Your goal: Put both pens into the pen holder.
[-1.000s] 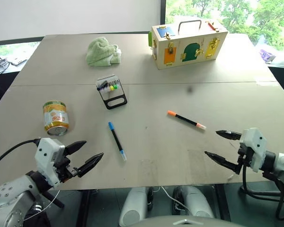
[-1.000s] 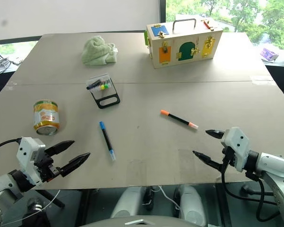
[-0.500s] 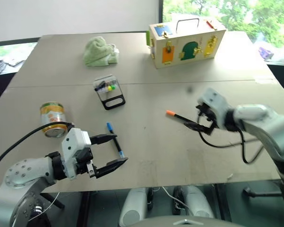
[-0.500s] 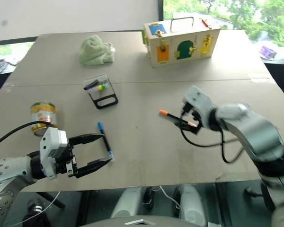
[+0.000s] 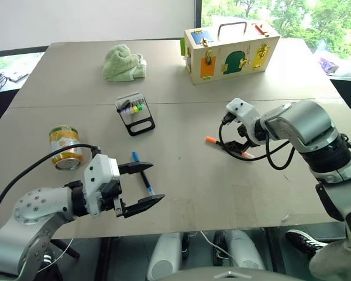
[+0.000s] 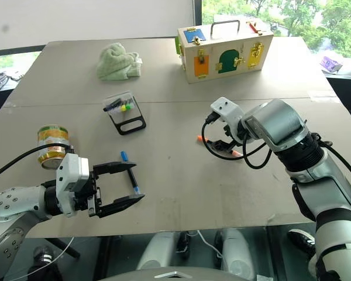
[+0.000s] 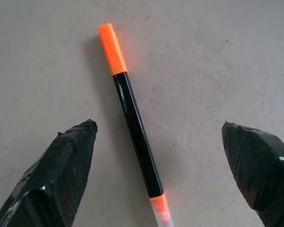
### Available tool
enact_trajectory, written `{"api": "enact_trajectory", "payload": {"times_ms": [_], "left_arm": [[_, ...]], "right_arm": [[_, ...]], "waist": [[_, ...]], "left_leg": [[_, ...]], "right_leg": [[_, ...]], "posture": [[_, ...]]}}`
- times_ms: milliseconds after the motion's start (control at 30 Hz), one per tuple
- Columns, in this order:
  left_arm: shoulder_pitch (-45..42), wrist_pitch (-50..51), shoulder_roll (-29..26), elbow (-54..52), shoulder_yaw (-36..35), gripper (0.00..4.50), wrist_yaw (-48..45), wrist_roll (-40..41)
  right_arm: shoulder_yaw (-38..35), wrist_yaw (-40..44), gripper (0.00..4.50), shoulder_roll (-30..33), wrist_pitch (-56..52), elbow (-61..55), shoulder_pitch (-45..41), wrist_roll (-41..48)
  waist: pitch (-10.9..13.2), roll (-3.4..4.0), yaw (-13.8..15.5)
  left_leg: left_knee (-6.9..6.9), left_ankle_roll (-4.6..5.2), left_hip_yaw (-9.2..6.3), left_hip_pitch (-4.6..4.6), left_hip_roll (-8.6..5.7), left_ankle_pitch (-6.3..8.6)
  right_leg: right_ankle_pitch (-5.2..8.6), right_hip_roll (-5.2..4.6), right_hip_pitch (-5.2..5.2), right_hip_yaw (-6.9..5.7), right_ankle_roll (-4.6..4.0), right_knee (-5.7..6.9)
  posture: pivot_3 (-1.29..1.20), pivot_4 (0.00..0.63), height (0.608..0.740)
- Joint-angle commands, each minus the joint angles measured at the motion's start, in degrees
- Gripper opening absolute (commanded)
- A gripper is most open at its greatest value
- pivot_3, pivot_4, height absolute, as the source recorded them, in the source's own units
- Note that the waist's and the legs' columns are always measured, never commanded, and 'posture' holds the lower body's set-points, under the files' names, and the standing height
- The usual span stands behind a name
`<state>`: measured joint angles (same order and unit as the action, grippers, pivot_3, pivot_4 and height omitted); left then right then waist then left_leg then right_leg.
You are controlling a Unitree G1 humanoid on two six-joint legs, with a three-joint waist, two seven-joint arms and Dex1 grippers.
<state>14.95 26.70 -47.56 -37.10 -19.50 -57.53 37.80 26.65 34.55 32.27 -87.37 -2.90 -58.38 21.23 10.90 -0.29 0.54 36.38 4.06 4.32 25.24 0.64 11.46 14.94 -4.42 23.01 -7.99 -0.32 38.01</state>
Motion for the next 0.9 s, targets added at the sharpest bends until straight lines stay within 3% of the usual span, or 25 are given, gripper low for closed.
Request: {"api": "enact_trajectory", "payload": {"times_ms": [33, 67, 233, 333, 400, 533, 667, 800, 900], "left_arm": [[0.4, -0.7, 0.4, -1.3, -0.1, 4.5, 0.5, 0.4], [0.5, -0.8, 0.4, -1.4, -0.1, 4.5, 0.6, 0.4], [0.0, 0.2, 1.4, -2.0, 0.1, 4.5, 2.5, 1.4], [-1.9, 4.4, 3.4, -3.0, -0.4, 4.5, 7.5, 6.5], [-4.1, 9.5, 4.8, -3.6, -1.0, 4.5, 13.5, 12.7], [-8.8, 21.9, 5.6, -3.0, -0.2, 4.5, 31.1, 29.2], [-14.7, 24.5, 10.1, 1.2, 3.7, 4.5, 46.7, 43.1], [-20.2, 24.0, 13.5, 5.0, 6.6, 4.5, 53.8, 47.6], [-24.0, 24.4, 14.3, 7.5, 8.6, 3.71, 53.8, 48.8]], "right_arm": [[2.7, 1.9, 3.97, -0.6, 1.9, 3.2, -1.7, 0.0], [4.2, 3.0, 3.68, -0.2, 3.0, 4.0, -1.6, -0.1], [8.9, 6.6, 1.26, 2.0, 6.9, 5.1, -0.6, -1.0], [10.1, 8.3, 0.01, 3.9, 10.7, 3.9, 0.1, -2.6], [8.3, 8.9, 0.01, 5.2, 14.1, 1.2, 1.7, -3.0], [-5.5, 12.3, 0.01, 5.3, 19.4, -13.2, 7.2, 4.3], [-10.1, 11.6, 0.01, 4.5, 20.7, -24.8, 10.5, 7.4], [-10.8, 9.2, 0.01, 1.9, 18.6, -27.7, 10.1, 8.7], [-9.6, 8.6, 0.0, 1.2, 18.4, -28.4, 9.4, 8.8]], "waist": [[0.0, 0.0, 0.0], [0.0, 0.0, 0.0], [0.0, -0.03, 0.1], [0.0, -0.02, 0.1], [0.0, -0.04, 0.3], [0.0, -0.05, 0.3], [0.0, -0.06, 0.2], [0.0, -0.13, 0.2], [0.0, -0.13, 0.3]], "left_leg": [[0.0, 0.0, 0.0, 0.0, 0.0, 0.0], [0.0, 0.0, 0.01, 0.0, 0.0, 0.0], [0.04, 0.0, 0.03, 0.0, 0.0, 0.0], [0.04, 0.0, 0.02, -0.09, 0.0, 0.0], [0.04, 0.0, -0.01, -0.29, 0.01, 0.01], [0.07, 0.01, -0.09, -0.29, 0.01, 0.01], [0.07, 0.01, -0.09, -0.33, 0.01, 0.0], [0.11, 0.01, -0.09, -0.44, 0.01, 0.0], [0.17, 0.01, -0.06, -0.45, -0.01, -0.01]], "right_leg": [[0.0, 0.0, 0.0, 0.0, 0.0, 0.0], [0.0, 0.0, 0.0, 0.0, 0.0, 0.0], [0.0, 0.0, -0.02, 0.02, 0.01, -0.02], [0.0, 0.0, -0.07, 0.02, 0.01, 0.0], [0.05, -0.01, -0.32, 0.02, 0.1, -0.03], [0.1, -0.04, -0.39, 0.03, 0.21, -0.03], [0.1, -0.05, -0.39, 0.04, 0.22, 0.02], [0.06, -0.02, -0.51, 0.03, 0.16, 0.07], [0.03, -0.02, -0.53, 0.04, 0.11, 0.08]], "posture": [[0.0, 0.15, 0.74], [0.0, 0.15, 0.74], [0.0, 0.15, 0.74], [0.0, 0.15, 0.74], [0.0, 0.15, 0.74], [0.0, 0.15, 0.74], [0.0, 0.15, 0.74], [0.0, 0.15, 0.74], [0.0, 0.15, 0.74]]}}
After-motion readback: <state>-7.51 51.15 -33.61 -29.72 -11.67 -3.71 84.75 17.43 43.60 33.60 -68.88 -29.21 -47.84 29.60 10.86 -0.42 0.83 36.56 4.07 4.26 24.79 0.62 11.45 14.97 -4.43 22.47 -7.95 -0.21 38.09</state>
